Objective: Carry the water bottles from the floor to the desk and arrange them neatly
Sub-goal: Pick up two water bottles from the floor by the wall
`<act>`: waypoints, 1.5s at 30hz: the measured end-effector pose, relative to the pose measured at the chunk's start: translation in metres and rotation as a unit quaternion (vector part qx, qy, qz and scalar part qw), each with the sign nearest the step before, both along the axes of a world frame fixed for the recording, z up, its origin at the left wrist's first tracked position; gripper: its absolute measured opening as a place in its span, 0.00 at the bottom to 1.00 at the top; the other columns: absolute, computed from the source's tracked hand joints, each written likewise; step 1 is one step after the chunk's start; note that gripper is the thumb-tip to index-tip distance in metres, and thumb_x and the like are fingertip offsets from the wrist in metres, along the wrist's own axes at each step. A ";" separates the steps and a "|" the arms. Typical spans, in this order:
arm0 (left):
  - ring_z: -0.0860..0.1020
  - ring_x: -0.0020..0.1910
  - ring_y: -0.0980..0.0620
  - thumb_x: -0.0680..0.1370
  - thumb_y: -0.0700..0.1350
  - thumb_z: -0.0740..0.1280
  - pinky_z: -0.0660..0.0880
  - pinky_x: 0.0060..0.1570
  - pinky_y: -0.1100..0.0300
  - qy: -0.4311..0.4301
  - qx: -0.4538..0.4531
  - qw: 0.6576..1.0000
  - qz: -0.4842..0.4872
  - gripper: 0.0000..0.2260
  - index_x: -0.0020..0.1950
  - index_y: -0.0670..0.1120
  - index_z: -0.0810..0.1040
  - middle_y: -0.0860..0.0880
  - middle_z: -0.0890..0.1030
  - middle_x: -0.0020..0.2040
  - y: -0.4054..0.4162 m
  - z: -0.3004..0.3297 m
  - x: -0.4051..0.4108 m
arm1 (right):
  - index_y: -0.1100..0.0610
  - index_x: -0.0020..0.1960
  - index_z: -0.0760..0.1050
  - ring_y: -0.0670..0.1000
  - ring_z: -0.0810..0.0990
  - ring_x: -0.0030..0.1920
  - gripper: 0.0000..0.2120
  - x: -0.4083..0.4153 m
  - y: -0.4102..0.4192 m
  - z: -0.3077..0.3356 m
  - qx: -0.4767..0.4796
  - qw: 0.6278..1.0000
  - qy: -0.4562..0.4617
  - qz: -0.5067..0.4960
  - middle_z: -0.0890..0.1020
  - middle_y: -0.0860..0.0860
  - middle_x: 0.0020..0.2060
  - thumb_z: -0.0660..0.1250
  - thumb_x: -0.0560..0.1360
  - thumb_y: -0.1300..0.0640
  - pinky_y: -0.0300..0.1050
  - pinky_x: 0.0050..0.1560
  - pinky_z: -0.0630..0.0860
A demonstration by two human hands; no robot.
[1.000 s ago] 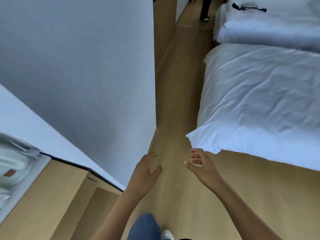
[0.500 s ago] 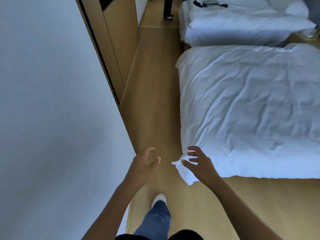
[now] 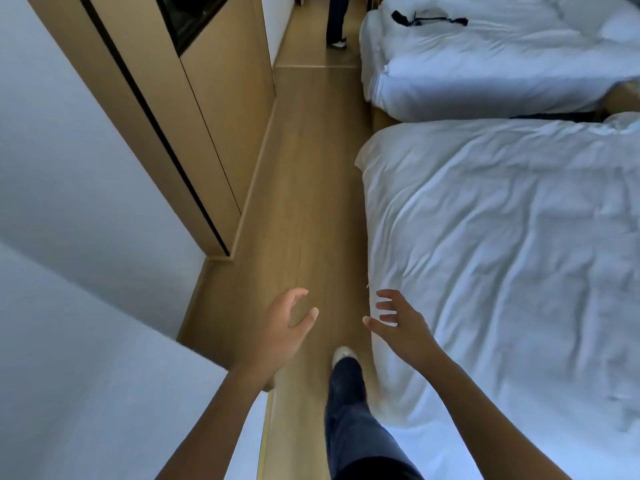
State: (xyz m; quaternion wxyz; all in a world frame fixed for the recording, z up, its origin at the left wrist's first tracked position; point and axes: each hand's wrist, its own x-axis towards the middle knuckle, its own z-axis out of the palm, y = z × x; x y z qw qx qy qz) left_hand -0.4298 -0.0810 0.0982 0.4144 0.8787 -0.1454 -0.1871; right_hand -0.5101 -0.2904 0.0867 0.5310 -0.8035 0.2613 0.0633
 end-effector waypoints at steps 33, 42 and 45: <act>0.70 0.69 0.56 0.79 0.50 0.67 0.68 0.67 0.57 -0.004 -0.024 1.000 0.004 0.17 0.67 0.50 0.73 0.53 0.75 0.67 -0.265 0.012 0.778 | 0.54 0.69 0.67 0.49 0.79 0.54 0.25 0.776 -0.267 0.018 -0.018 0.999 -0.018 0.026 0.78 0.52 0.58 0.72 0.76 0.52 0.35 0.51 0.76; 0.68 0.65 0.62 0.79 0.51 0.66 0.65 0.61 0.65 0.001 -0.018 1.000 0.008 0.17 0.68 0.51 0.72 0.54 0.74 0.66 -0.332 -0.007 0.950 | 0.53 0.68 0.69 0.51 0.79 0.55 0.24 0.948 -0.342 -0.004 0.002 1.000 -0.015 0.009 0.77 0.50 0.57 0.72 0.75 0.54 0.39 0.51 0.76; 0.68 0.65 0.62 0.79 0.51 0.66 0.65 0.61 0.65 0.002 -0.022 1.000 0.016 0.17 0.68 0.51 0.72 0.54 0.74 0.67 -0.370 -0.007 1.018 | 0.51 0.69 0.68 0.50 0.79 0.56 0.25 1.018 -0.380 -0.007 -0.001 1.000 -0.017 0.015 0.76 0.48 0.58 0.72 0.75 0.51 0.40 0.52 0.77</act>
